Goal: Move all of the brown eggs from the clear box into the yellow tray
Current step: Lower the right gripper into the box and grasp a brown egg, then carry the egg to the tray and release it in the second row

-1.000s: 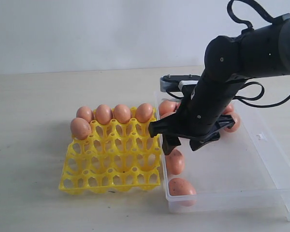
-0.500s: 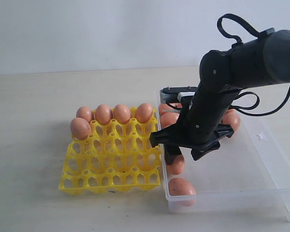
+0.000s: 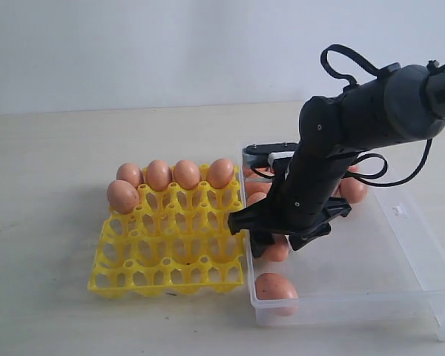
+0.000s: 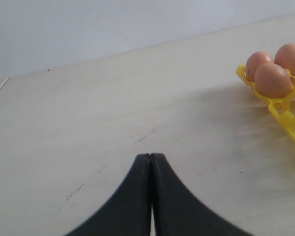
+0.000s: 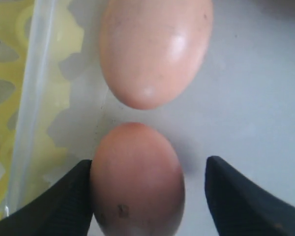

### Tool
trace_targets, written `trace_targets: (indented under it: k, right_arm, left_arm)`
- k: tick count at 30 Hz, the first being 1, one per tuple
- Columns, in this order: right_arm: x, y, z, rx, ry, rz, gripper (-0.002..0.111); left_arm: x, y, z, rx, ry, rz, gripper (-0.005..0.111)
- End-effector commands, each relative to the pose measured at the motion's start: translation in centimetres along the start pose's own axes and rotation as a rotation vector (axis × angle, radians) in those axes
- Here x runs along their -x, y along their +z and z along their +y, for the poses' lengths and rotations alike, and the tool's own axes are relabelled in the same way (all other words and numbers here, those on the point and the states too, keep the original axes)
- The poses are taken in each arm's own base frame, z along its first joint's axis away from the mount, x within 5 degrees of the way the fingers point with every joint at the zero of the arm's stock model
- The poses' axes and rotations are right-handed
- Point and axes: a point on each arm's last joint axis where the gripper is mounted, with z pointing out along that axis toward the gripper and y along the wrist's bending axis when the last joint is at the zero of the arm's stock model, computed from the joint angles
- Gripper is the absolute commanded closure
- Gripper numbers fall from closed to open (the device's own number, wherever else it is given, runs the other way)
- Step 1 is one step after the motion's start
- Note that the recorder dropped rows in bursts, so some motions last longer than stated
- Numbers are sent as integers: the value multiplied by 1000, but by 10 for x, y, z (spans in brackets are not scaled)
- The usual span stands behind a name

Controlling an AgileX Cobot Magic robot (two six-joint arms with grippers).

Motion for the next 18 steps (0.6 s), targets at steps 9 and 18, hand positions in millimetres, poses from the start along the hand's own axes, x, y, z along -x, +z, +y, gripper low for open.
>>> trace_targets:
  k: [9, 18]
  right_arm:
    - [-1, -8, 0, -1, -117, -18, 108]
    - [-28, -119, 8, 47, -249, -956, 108]
  left_arm:
    - [2, -1, 0, 3, -11, -19, 107]
    - [2, -1, 0, 3, -13, -19, 107]
